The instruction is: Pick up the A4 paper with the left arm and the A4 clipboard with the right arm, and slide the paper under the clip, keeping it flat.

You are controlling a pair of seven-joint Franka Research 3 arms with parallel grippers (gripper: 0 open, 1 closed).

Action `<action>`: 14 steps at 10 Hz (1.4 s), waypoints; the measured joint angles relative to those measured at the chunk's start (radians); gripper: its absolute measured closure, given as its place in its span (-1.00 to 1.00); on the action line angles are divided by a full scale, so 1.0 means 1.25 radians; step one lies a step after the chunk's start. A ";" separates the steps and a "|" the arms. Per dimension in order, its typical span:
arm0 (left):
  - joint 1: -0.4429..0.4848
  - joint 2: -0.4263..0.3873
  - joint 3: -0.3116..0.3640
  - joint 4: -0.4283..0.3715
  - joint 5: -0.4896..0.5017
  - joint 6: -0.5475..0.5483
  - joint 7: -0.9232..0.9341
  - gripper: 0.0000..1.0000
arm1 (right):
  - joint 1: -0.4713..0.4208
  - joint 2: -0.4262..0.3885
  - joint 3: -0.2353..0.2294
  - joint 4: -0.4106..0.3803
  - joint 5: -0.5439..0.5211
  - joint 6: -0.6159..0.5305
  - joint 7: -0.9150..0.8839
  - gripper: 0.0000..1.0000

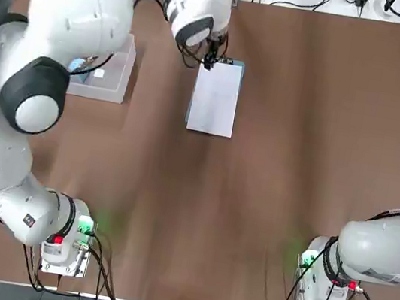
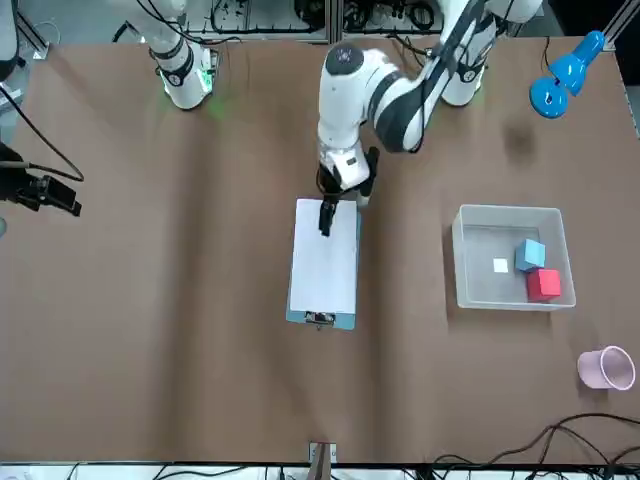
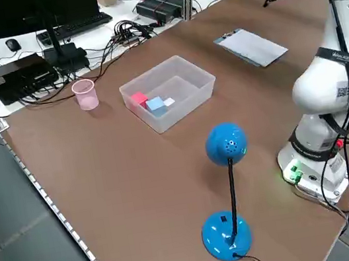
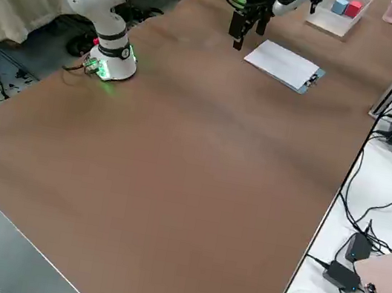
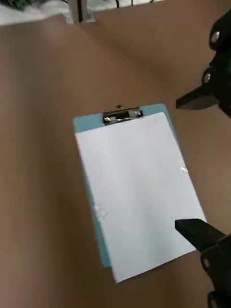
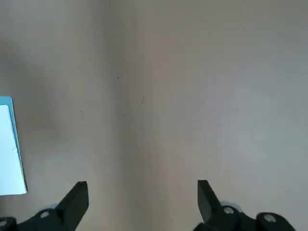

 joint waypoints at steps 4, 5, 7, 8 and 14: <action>0.093 -0.089 -0.001 0.000 -0.009 -0.129 0.127 -1.00 | 0.000 0.000 0.000 0.000 0.000 0.000 0.000 -1.00; 0.117 -0.104 -0.002 0.000 -0.032 -0.163 0.178 -1.00 | 0.000 0.000 0.000 0.000 0.000 0.000 0.000 -1.00; 0.177 -0.141 -0.002 0.000 -0.095 -0.197 0.325 -1.00 | 0.000 0.000 0.000 0.000 0.000 0.000 0.000 -1.00; 0.215 -0.165 -0.001 0.000 -0.131 -0.210 0.418 -1.00 | 0.000 0.000 0.001 0.000 0.000 -0.001 0.000 -1.00; 0.409 -0.281 0.005 0.016 -0.240 -0.442 1.207 -1.00 | 0.000 0.000 0.006 0.001 0.000 -0.004 0.000 -1.00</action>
